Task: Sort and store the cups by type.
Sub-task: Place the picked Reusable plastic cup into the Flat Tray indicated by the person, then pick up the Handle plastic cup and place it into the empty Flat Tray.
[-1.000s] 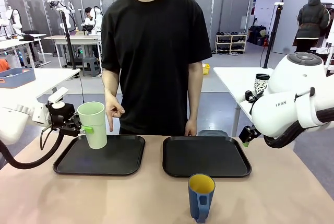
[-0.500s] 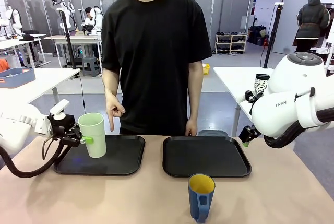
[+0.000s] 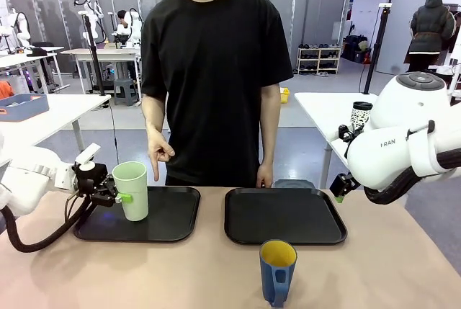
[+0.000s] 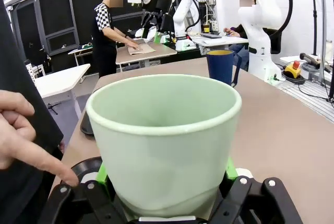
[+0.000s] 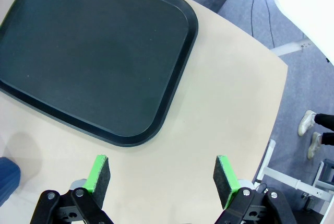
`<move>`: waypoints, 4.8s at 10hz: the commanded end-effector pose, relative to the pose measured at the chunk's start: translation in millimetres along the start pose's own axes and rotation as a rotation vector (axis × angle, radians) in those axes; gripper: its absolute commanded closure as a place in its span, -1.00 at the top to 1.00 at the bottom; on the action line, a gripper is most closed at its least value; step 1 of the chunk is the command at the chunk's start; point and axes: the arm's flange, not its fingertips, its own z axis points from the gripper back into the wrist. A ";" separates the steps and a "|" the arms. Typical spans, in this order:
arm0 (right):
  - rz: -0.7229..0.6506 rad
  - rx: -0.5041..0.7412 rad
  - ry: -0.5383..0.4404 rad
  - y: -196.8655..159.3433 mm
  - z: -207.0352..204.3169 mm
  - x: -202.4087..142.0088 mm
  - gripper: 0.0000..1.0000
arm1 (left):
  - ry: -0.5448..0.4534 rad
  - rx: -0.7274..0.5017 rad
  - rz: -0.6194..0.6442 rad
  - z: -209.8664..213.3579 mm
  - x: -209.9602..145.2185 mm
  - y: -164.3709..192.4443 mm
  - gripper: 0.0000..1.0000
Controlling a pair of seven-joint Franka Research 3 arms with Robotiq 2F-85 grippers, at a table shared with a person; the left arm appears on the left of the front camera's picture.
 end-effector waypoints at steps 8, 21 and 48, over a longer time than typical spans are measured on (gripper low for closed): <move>-0.002 0.001 0.000 -0.4 -0.7 -0.1 1.00 | -0.030 -0.015 -0.008 -0.3 -33.2 18.4 0.75; -0.002 0.001 0.000 -0.4 -0.7 -0.1 1.00 | -0.072 0.000 0.128 4.9 -52.1 21.0 1.00; -0.002 0.001 0.000 -0.4 -0.7 -0.1 1.00 | 0.017 0.234 0.104 137.6 6.5 -47.6 1.00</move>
